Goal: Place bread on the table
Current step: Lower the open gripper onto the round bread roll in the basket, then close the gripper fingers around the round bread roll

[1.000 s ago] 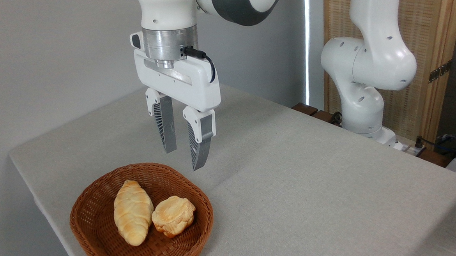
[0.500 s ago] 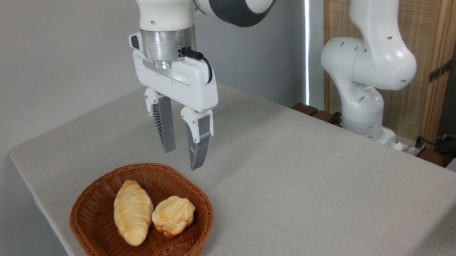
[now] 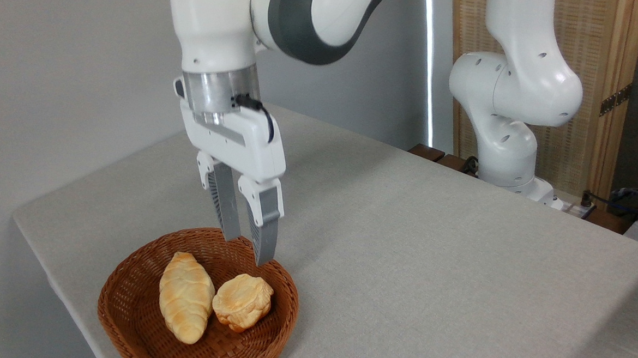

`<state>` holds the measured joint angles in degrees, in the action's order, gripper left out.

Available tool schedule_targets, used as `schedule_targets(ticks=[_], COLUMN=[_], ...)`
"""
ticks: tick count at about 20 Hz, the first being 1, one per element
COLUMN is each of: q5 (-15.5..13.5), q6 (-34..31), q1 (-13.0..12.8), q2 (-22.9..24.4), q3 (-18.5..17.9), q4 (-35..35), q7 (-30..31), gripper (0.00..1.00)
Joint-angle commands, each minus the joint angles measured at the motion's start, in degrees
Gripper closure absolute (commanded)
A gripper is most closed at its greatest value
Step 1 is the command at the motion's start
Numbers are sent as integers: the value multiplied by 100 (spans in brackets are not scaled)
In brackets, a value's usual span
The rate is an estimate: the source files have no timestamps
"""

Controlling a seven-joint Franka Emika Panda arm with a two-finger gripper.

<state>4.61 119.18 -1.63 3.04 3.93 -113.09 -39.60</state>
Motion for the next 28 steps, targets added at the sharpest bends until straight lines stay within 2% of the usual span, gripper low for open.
schedule_targets(ticks=[1,6,11,13,18,19,20,22,23,24,28], q5=[101,171,224,355,400,496,627,690,699,699,699], q6=[280,728,747,747,747,747,747,747,747,747,747], q1=[-4,-4,-13,-13,-22,-22,-22,-13,-13,-13,-13], q2=[-356,-664,-805,-866,-937,-937,-937,-937,-937,-928,-928], q3=[-15,-15,-6,20,117,117,117,117,117,117,117], q4=[86,86,77,77,77,77,77,77,77,77,86], q7=[-30,-21,-21,-21,-30,-30,-39,-39,-39,-39,-30], gripper=[0,0,0,0,0,1,10,40,51,57,57])
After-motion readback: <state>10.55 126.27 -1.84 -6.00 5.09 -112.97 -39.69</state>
